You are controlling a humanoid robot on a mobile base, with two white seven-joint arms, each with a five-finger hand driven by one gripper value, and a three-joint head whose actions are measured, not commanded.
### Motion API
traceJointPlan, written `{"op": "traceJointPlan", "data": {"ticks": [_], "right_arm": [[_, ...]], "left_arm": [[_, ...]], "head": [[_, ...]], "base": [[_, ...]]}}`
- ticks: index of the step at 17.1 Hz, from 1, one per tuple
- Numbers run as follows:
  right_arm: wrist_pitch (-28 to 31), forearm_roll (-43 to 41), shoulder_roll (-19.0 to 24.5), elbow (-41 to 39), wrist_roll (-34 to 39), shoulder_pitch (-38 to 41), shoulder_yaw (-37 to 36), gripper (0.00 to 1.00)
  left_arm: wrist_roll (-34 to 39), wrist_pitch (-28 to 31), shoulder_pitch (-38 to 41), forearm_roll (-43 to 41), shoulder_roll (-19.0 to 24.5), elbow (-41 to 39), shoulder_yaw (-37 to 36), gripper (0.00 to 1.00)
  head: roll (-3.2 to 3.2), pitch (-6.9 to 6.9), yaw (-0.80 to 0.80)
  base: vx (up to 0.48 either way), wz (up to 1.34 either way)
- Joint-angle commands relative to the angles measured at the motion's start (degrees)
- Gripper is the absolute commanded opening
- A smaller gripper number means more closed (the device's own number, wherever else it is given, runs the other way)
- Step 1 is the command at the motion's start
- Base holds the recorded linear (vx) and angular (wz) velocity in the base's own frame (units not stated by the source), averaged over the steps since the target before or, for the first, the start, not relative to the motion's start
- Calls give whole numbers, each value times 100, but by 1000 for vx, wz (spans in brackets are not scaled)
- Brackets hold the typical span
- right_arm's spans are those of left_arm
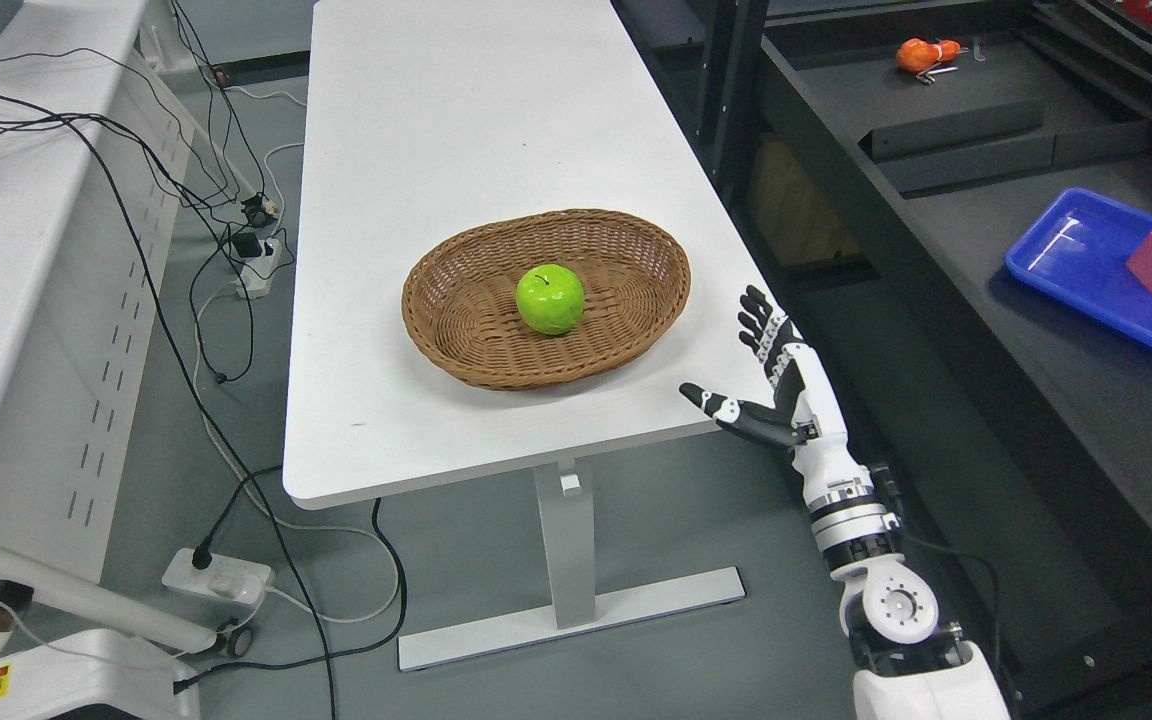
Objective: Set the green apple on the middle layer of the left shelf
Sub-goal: 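Reach the right hand toward the green apple in the wicker basket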
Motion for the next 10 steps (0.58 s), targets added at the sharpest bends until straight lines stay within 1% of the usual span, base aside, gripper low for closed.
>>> {"op": "traceJointPlan", "data": {"ticks": [1, 5, 6, 8, 9, 10], "right_arm": [[-8, -184, -100, -6, 10, -13, -132, 100], [-8, -167, -100, 3, 19, -117, -351, 100], [-8, 7, -252, -15, 28, -266, -291, 100], [-43, 1040, -1226, -242, 237, -626, 139, 100], [-43, 1237, -1578, -400, 369, -758, 210, 100], [-43, 1231, -1765, -489, 536, -829, 220, 100]], "left_arm": [[2, 4, 1, 0, 100, 6, 0, 100], [2, 4, 1, 0, 100, 6, 0, 100], [2, 4, 1, 0, 100, -2, 0, 100], [2, 4, 1, 0, 100, 6, 0, 100], [2, 4, 1, 0, 100, 6, 0, 100], [2, 4, 1, 0, 100, 6, 0, 100]], "head": [[0, 0, 0], [0, 0, 0], [0, 0, 0], [0, 0, 0], [0, 0, 0], [0, 0, 0]], "base": [[56, 0], [44, 0], [30, 0], [30, 90], [43, 124], [72, 140]]}}
